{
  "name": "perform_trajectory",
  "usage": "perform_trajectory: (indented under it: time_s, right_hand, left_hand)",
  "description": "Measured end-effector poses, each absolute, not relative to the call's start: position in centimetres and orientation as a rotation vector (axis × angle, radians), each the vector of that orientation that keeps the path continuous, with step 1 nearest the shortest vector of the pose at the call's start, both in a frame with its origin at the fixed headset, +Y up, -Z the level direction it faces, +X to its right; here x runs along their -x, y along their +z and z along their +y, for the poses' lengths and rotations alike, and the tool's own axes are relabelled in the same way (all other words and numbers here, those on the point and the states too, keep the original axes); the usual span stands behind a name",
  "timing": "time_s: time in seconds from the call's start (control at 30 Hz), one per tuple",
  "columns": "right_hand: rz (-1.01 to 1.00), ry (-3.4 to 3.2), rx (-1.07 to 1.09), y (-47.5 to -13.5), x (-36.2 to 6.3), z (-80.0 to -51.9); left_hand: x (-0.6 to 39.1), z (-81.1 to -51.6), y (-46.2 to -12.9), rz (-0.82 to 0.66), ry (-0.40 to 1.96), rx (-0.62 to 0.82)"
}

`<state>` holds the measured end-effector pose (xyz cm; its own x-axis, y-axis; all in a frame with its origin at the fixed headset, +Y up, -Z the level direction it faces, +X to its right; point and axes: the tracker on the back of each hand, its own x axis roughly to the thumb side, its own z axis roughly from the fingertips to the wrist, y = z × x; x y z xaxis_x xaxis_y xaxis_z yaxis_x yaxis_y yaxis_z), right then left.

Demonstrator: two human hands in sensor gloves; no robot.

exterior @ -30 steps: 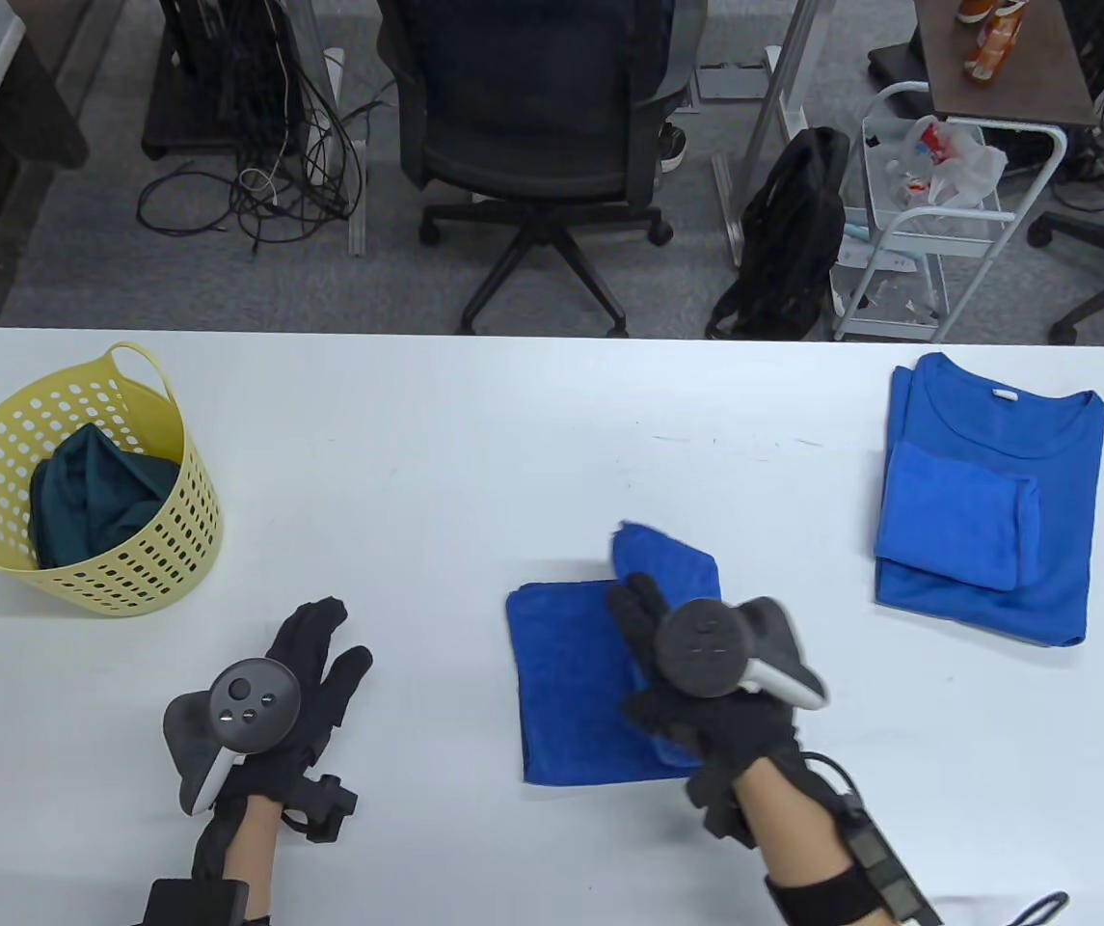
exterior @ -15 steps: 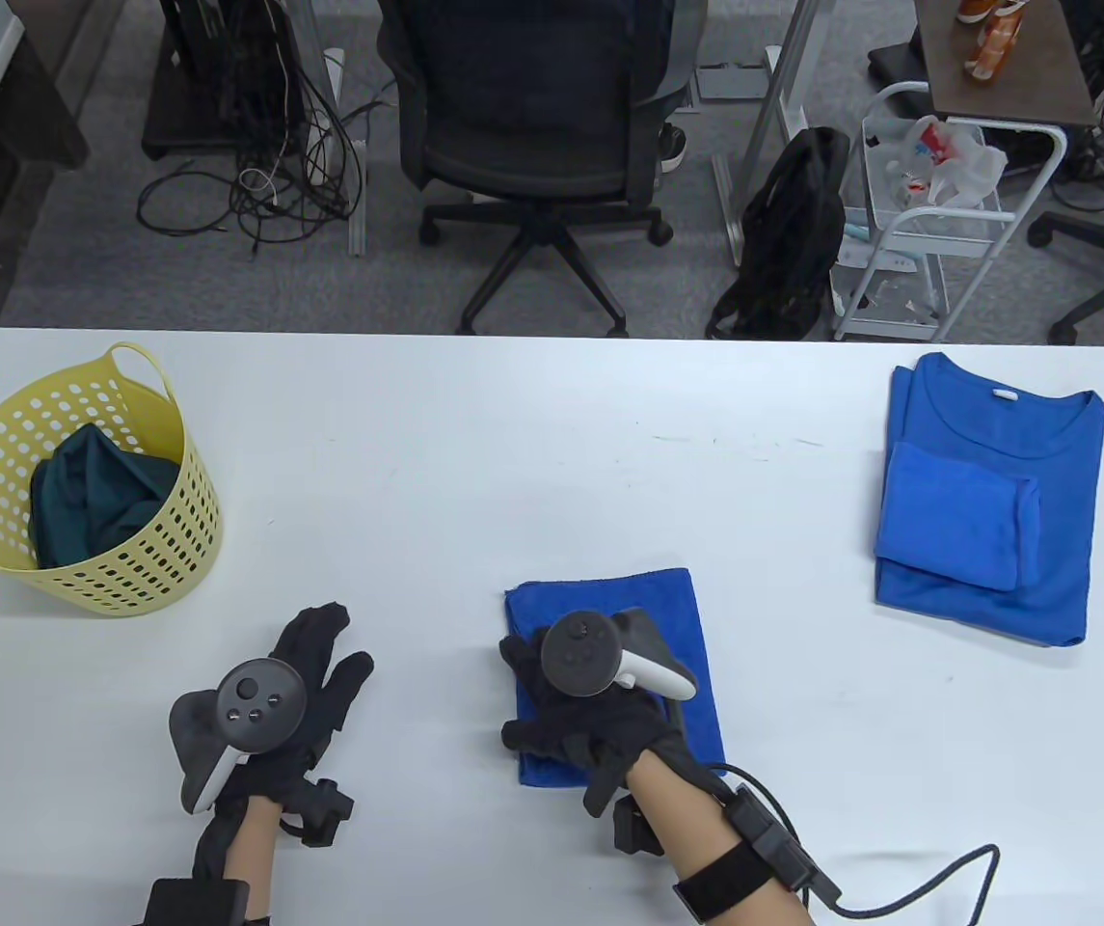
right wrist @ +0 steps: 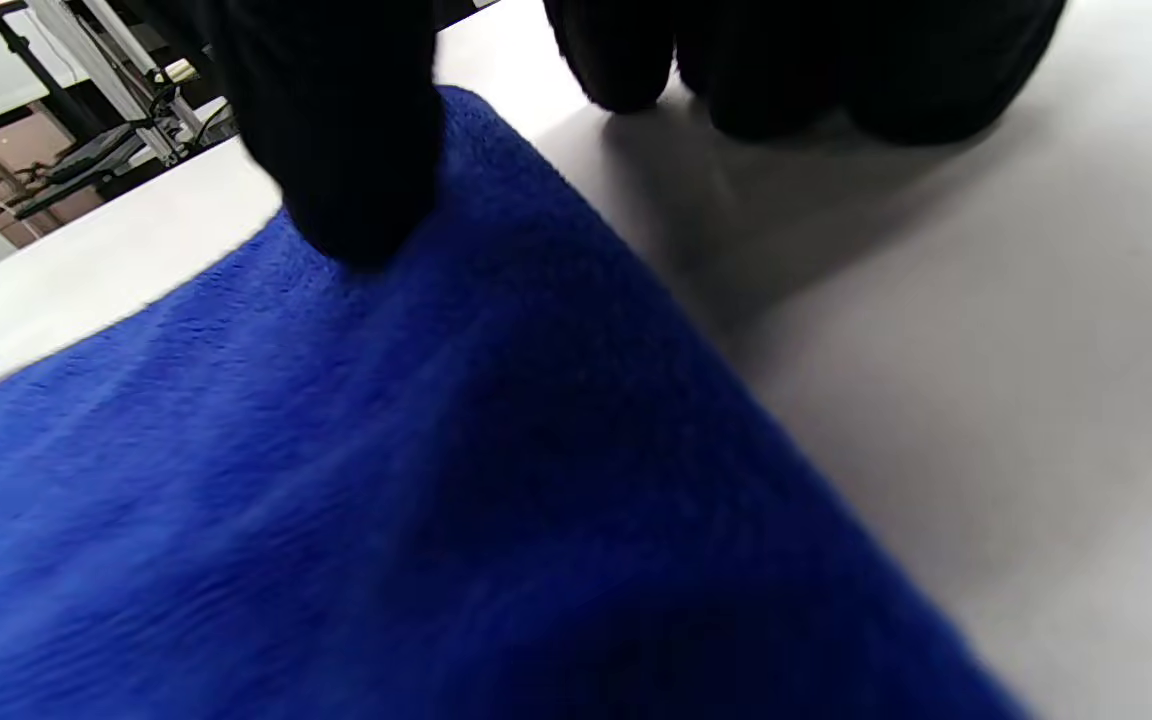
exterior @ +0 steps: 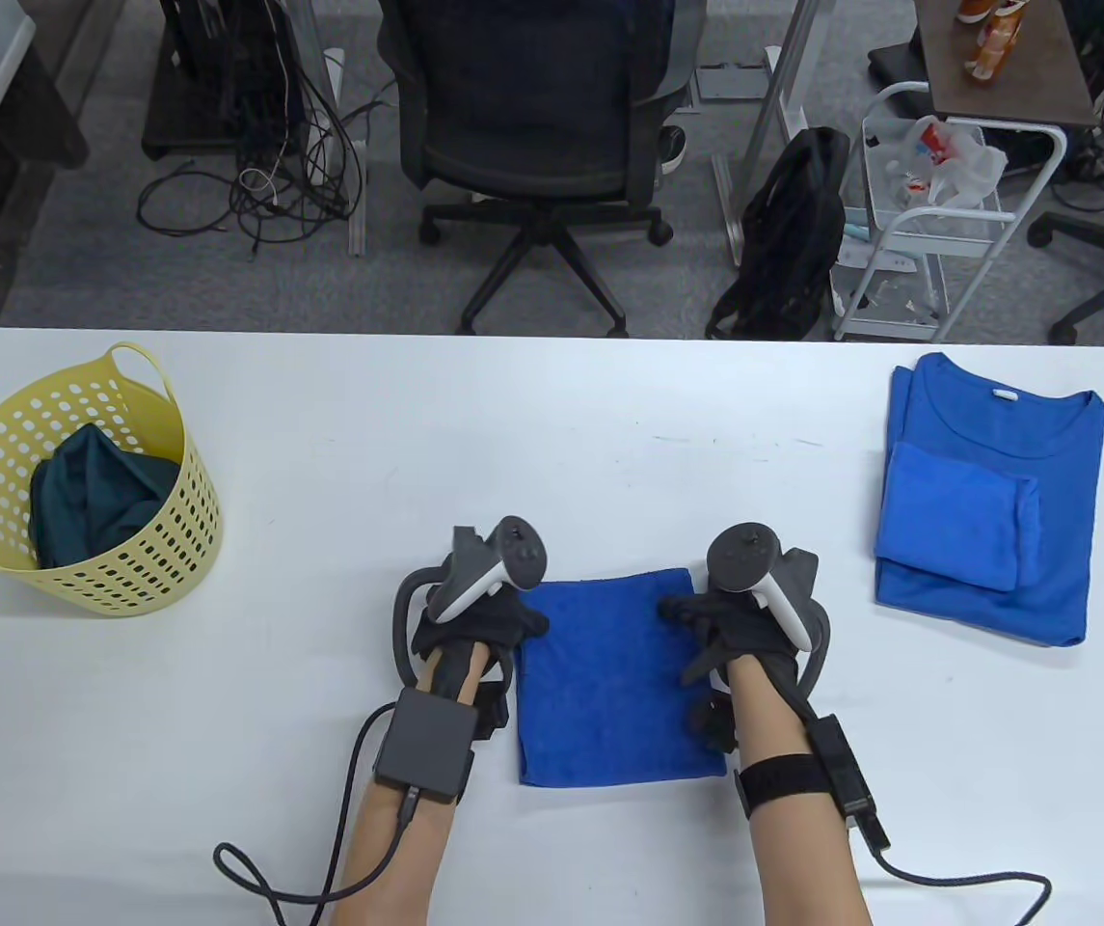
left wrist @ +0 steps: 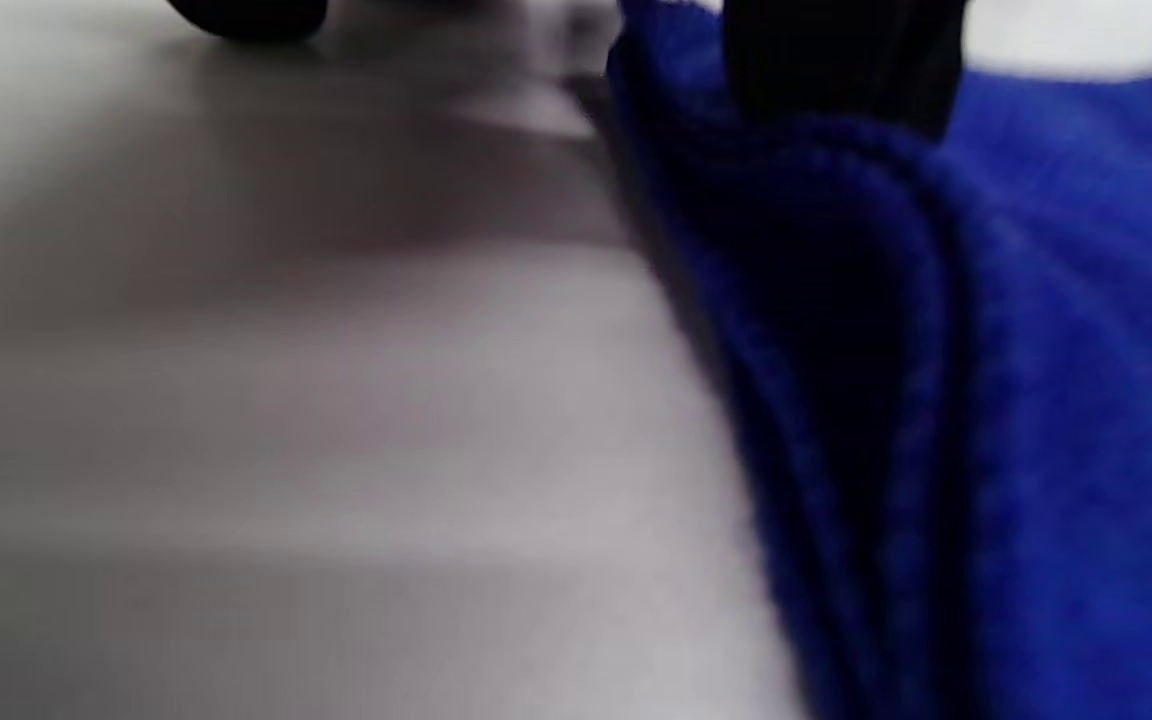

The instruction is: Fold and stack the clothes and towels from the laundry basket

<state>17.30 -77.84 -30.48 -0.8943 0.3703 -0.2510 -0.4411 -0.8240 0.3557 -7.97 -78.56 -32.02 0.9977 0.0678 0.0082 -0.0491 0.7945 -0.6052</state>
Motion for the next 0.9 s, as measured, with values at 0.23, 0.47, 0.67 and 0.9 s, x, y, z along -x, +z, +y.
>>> perform_trajectory:
  time_s: [0.23, 0.47, 0.67, 0.9]
  right_hand:
    - [0.47, 2.508, -0.255, -29.9, -17.4, -75.6]
    - [0.236, 2.384, -0.507, -25.4, -19.6, -69.4]
    - [-0.077, 2.411, -0.505, -22.0, -20.6, -64.9]
    - [0.102, 2.323, -0.505, -19.1, -21.3, -63.2]
  left_hand:
    - [5.5, -78.3, -33.2, -0.114, -0.022, 0.752]
    - [7.6, -72.6, -29.4, -0.254, 0.116, 0.317]
    - [10.9, -63.3, -23.4, -0.295, 0.251, -0.111]
    - [12.6, -60.5, -20.8, -0.408, 0.368, 0.065]
